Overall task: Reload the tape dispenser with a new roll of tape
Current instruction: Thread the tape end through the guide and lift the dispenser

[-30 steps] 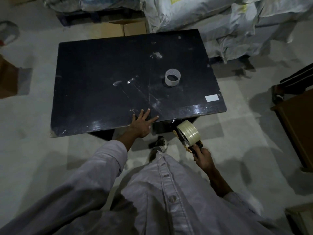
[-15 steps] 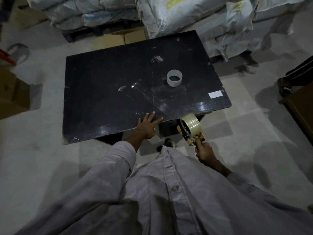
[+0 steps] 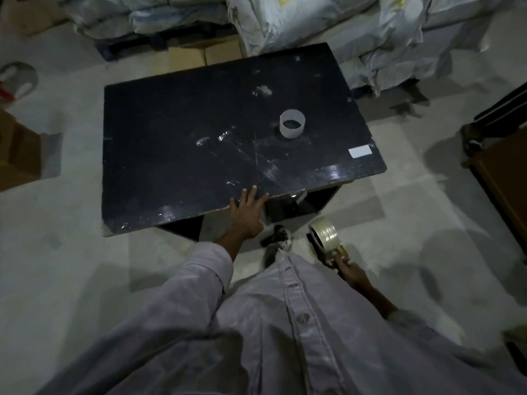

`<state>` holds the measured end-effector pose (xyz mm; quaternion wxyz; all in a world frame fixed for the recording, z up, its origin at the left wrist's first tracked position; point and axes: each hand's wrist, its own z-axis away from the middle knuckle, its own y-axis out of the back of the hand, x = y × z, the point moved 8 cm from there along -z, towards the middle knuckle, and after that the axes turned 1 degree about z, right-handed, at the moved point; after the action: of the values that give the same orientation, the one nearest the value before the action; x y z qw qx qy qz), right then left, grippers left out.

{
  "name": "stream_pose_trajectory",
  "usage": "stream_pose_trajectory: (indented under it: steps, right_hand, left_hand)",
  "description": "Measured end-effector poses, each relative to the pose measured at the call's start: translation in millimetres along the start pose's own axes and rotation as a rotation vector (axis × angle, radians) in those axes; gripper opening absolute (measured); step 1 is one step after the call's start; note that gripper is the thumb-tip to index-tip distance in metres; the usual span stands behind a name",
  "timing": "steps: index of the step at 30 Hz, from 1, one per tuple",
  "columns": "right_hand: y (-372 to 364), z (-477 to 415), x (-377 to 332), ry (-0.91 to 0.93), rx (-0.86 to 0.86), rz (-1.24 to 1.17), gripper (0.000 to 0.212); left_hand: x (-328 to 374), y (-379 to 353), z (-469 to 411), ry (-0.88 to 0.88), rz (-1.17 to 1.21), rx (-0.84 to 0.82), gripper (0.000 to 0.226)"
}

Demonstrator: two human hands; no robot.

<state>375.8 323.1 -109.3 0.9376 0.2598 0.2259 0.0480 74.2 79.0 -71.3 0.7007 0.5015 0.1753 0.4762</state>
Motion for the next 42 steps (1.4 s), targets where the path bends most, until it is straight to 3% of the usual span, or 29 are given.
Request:
stream_pose_trajectory:
  steps: [7, 11, 18, 20, 24, 26, 29, 35, 42]
  right_hand:
    - [8, 0, -31, 0.037, 0.013, -0.007, 0.085]
    - [5, 3, -49, 0.153, -0.028, 0.073, 0.074]
    - [5, 8, -97, 0.389, -0.031, 0.009, 0.069]
    - [11, 11, -118, 0.506, 0.059, 0.096, 0.069]
    - [29, 16, -165, 0.631, 0.282, 0.24, 0.09]
    - [37, 23, -192, 0.667, 0.398, 0.26, 0.081]
    - [41, 27, -233, 0.65, 0.477, 0.282, 0.069]
    - [32, 8, -289, 0.532, 0.449, 0.235, 0.093]
    - [20, -12, -351, 0.562, 0.364, 0.245, 0.084]
  left_hand:
    - [6, -21, 25, 0.049, 0.027, 0.125, 0.1]
    - [-1, -13, 24, 0.069, 0.152, 0.188, 0.097]
    - [-28, 13, 28, 0.176, 0.089, 0.405, 0.067]
    - [-30, 14, 31, 0.183, 0.092, 0.424, 0.065]
    - [-43, 22, 36, 0.193, 0.128, 0.497, 0.064]
    - [-55, 30, 38, 0.211, 0.137, 0.532, 0.064]
    - [-76, 41, 38, 0.263, 0.158, 0.576, 0.06]
    - [-101, 64, 29, 0.309, 0.202, 0.584, 0.058]
    - [-112, 95, 10, 0.329, 0.197, 0.58, 0.063]
